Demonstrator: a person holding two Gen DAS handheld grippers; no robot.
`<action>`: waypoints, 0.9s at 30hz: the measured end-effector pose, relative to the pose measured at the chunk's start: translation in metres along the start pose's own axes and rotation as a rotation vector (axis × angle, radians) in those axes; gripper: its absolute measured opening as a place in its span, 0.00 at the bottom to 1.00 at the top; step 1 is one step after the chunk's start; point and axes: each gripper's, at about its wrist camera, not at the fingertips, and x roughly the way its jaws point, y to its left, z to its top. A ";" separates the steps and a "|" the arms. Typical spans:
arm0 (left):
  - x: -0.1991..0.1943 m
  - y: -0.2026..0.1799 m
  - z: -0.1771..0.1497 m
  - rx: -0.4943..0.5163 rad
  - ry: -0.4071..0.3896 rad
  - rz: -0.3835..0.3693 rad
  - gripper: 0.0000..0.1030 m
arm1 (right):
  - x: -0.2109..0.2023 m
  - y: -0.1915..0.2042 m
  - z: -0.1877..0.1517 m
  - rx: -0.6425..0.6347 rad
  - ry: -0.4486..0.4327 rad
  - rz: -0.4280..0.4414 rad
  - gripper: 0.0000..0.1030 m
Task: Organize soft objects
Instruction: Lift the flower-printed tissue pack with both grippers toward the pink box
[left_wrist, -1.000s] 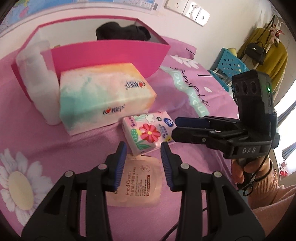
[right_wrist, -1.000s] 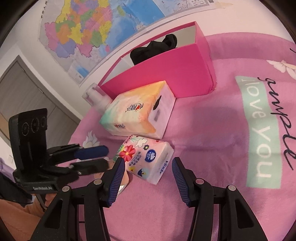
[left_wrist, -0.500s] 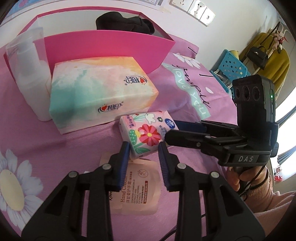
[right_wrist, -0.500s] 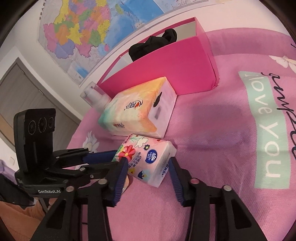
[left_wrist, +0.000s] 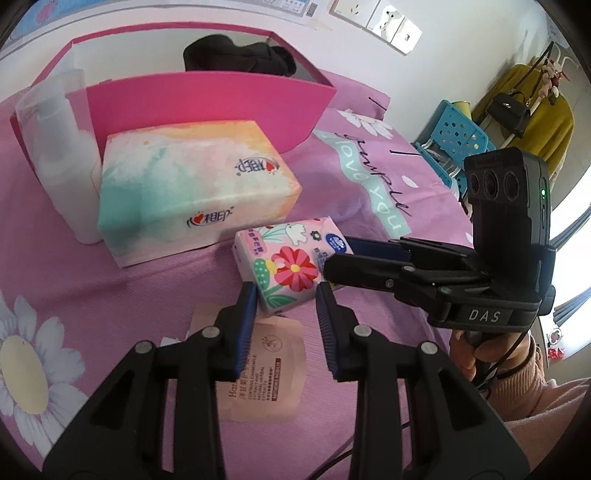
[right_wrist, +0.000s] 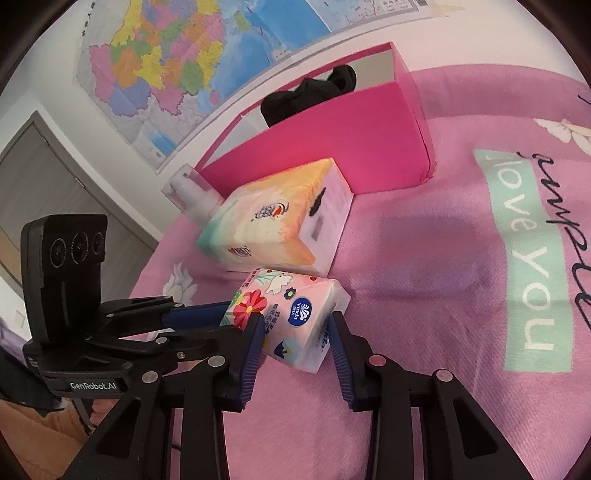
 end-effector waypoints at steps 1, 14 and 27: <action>-0.003 -0.001 0.000 0.003 -0.005 -0.001 0.33 | -0.001 0.001 0.000 -0.005 -0.003 -0.001 0.35; -0.031 -0.009 0.002 0.030 -0.068 -0.009 0.33 | -0.021 0.015 0.009 -0.056 -0.057 0.005 0.35; -0.048 -0.015 0.006 0.042 -0.109 -0.001 0.33 | -0.029 0.027 0.015 -0.082 -0.085 0.015 0.35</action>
